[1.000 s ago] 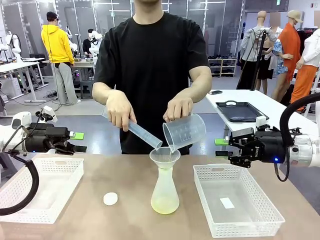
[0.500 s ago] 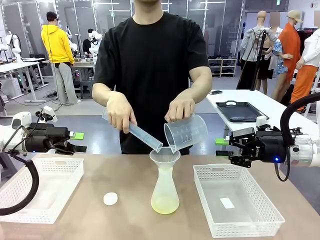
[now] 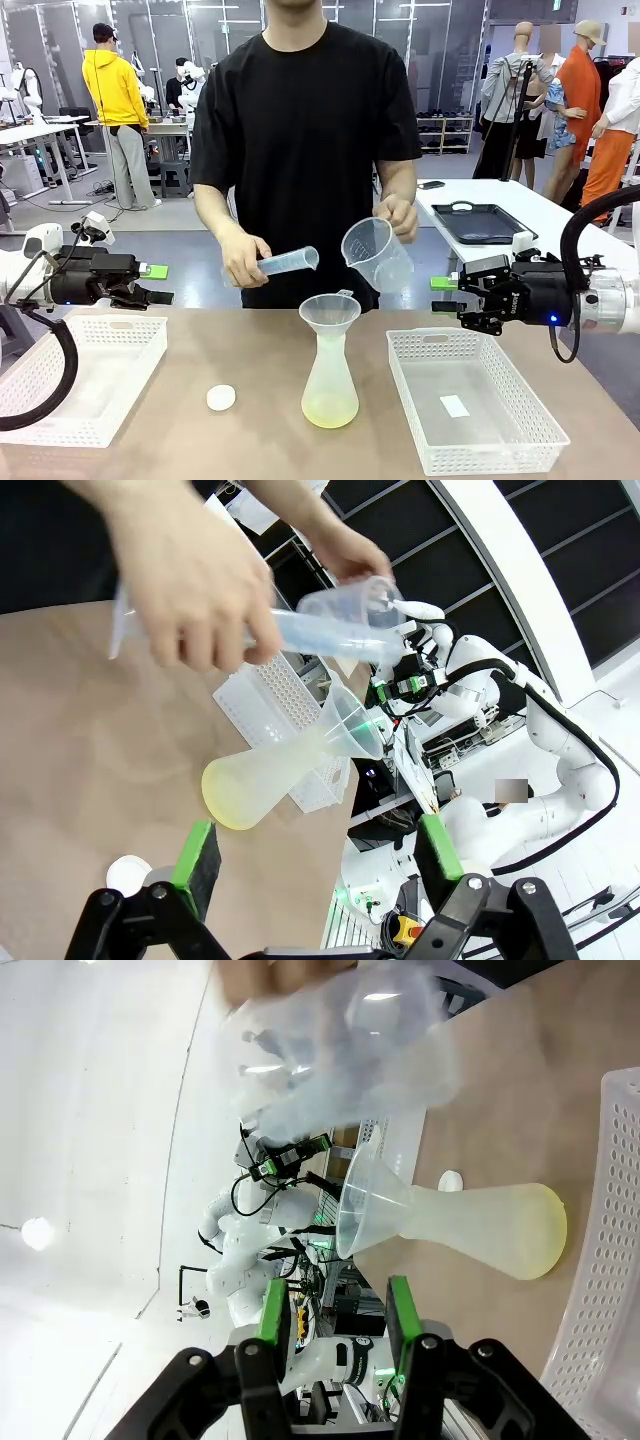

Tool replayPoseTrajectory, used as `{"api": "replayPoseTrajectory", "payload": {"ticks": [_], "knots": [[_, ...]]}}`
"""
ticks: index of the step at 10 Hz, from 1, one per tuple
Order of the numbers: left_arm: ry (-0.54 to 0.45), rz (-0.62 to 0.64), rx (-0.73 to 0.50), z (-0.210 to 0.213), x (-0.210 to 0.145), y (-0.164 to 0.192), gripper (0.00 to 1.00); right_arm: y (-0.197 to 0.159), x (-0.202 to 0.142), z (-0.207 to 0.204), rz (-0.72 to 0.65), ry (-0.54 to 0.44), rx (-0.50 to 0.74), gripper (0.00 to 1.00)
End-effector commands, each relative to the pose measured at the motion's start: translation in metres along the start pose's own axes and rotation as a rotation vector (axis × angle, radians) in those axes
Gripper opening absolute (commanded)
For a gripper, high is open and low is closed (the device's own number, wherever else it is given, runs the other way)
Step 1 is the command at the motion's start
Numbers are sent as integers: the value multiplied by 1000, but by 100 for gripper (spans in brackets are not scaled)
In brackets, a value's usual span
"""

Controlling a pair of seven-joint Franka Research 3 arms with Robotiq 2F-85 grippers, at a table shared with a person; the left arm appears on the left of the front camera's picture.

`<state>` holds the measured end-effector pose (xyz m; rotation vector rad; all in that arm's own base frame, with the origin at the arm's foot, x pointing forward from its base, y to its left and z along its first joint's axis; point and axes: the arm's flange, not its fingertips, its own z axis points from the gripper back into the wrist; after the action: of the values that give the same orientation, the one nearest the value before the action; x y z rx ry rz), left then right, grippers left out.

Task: Prepare the solutions needed for the experiment.
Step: Once the solution is in the Big flask , pick up the Plastic Funnel and place it back into the right Organizing basket.

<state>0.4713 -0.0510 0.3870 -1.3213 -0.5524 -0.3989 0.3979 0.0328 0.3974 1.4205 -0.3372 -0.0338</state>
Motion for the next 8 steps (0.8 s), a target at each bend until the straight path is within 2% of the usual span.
{"api": "replayPoseTrajectory", "payload": {"ticks": [1,8], "knots": [[-4,-21,15,-2,2,0,100,3,-3,0,1,-5,9,50],[-4,-21,15,-2,2,0,100,3,-3,0,1,-5,9,50]]}}
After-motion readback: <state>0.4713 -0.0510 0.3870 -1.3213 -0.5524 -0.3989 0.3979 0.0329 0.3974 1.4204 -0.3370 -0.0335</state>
